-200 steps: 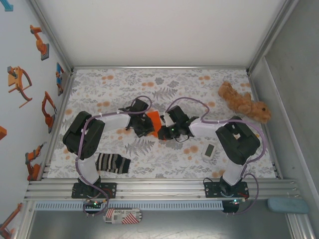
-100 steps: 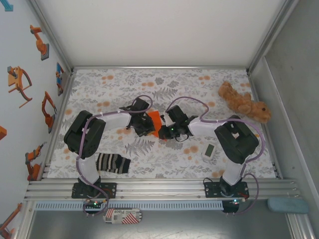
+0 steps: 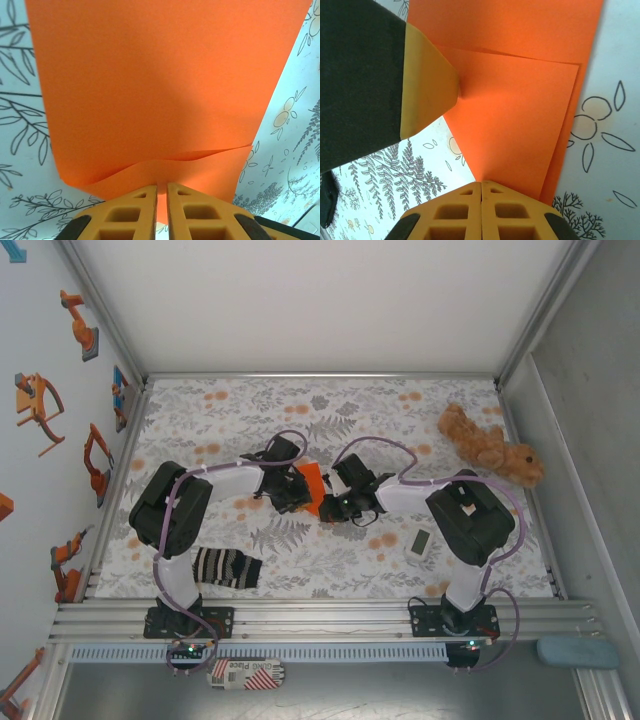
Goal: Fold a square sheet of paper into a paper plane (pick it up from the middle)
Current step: Third fold the triangle at the center of the table.
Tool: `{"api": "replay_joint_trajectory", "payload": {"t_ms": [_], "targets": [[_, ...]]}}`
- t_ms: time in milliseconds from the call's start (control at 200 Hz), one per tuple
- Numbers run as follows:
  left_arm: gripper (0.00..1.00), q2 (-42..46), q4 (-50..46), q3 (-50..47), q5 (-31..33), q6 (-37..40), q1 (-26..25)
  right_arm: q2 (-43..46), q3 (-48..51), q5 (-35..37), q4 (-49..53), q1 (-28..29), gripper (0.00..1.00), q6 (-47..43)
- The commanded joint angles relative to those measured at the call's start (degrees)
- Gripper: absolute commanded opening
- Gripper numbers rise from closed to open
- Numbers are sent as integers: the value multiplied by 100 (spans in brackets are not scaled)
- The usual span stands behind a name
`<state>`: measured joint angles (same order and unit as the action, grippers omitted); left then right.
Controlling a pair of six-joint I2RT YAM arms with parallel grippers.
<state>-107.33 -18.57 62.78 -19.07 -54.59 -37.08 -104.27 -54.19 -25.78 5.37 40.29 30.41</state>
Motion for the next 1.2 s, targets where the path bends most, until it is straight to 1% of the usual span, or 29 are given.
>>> {"api": "replay_joint_trajectory", "payload": {"t_ms": [0,150,295,486,586,701,846,926,1197], "targets": [[13,-132,-339,102,116,139,31,-72,-143,179,166,-13,6,-31],[13,-223,-605,189,258,192,50,91,-134,246,167,-13,6,-33],[13,-379,-882,312,383,300,41,267,-135,483,237,-13,7,-85],[15,-574,-946,419,298,350,40,315,-121,631,292,-13,9,-70],[15,-606,-963,442,305,344,41,564,-18,868,201,-14,13,-64],[16,-623,-999,467,329,352,36,663,-37,1071,252,-22,20,-145],[16,-653,-1016,524,324,362,34,473,-134,1003,316,-22,25,-230],[16,-650,-1026,523,322,363,40,410,-169,962,332,-22,30,-251],[16,-700,-1044,577,291,370,41,115,-385,926,659,-22,35,-466]]}}
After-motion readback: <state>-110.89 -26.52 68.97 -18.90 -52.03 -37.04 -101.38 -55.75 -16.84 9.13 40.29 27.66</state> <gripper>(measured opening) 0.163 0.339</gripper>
